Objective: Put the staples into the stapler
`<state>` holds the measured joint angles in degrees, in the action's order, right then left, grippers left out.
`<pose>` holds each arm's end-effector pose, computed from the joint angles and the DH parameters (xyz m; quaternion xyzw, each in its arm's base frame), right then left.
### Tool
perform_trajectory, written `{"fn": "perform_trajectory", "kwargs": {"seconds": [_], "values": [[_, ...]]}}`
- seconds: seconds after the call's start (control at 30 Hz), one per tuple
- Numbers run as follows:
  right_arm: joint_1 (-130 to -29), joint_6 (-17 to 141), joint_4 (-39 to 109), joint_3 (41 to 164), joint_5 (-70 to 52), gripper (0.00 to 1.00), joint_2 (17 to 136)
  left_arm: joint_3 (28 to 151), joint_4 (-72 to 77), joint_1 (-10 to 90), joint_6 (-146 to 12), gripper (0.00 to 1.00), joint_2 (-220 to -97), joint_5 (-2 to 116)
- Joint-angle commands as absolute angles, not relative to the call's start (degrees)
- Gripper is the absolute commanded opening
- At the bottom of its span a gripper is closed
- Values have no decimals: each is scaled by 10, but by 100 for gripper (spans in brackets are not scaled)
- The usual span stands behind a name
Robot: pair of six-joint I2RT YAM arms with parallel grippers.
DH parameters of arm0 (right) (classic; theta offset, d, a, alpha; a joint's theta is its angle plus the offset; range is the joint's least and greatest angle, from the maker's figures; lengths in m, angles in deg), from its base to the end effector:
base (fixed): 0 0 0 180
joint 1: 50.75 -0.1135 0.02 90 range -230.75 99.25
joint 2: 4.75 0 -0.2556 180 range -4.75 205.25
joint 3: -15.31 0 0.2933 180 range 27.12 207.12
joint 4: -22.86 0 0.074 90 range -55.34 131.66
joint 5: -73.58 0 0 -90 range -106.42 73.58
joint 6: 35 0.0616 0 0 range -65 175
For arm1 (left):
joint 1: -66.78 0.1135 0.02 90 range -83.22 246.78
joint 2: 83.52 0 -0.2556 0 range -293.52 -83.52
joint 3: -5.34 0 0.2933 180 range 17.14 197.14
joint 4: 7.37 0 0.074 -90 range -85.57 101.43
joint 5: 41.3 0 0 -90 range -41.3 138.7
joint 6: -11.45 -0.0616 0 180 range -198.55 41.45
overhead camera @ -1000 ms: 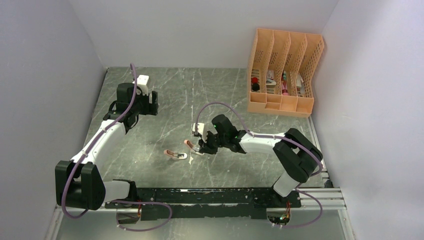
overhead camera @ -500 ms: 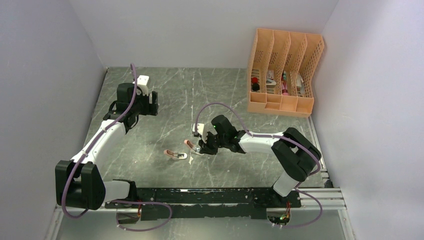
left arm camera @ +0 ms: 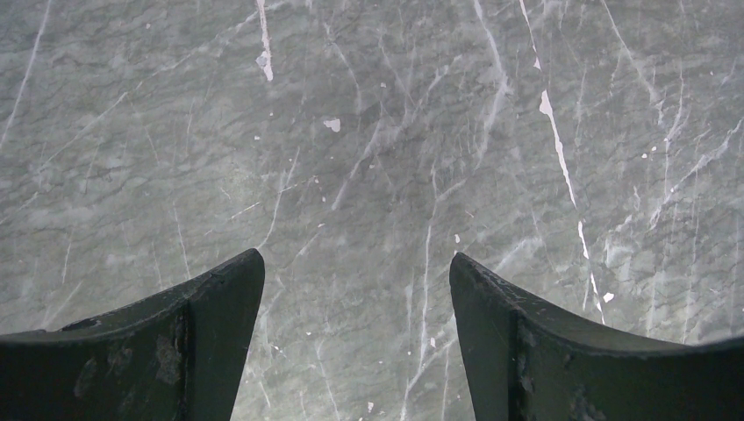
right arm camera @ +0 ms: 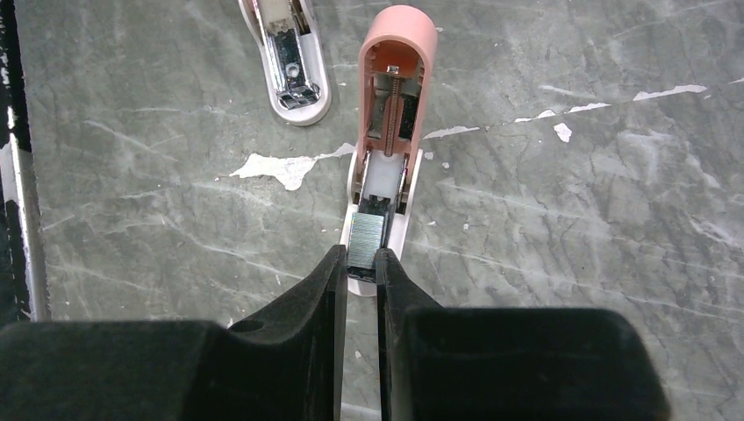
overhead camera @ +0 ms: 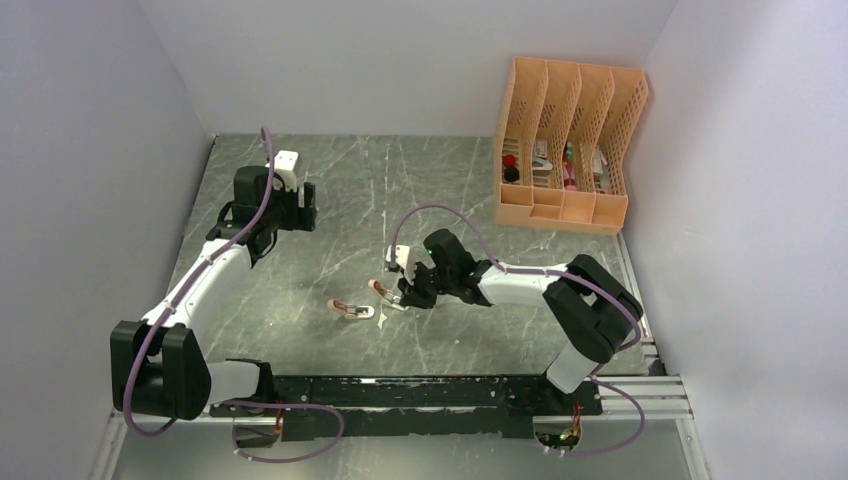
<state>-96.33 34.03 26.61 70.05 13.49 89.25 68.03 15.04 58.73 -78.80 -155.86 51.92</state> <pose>0.2287 0.2773 0.0960 -0.5721 0.6843 0.3133 0.3259 0.3425 -0.0519 0.2360 0.0769 0.8713 -0.0575 0.4814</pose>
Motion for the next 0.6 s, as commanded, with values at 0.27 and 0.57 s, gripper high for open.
{"fn": "perform_trajectory", "kwargs": {"seconds": [0.27,0.57], "values": [[-959,343,252,694,141,0,877,689,155,585,-795,82,-1561,526],[-959,341,256,695,139,0,880,689,157,585,-796,81,-1562,528]]}}
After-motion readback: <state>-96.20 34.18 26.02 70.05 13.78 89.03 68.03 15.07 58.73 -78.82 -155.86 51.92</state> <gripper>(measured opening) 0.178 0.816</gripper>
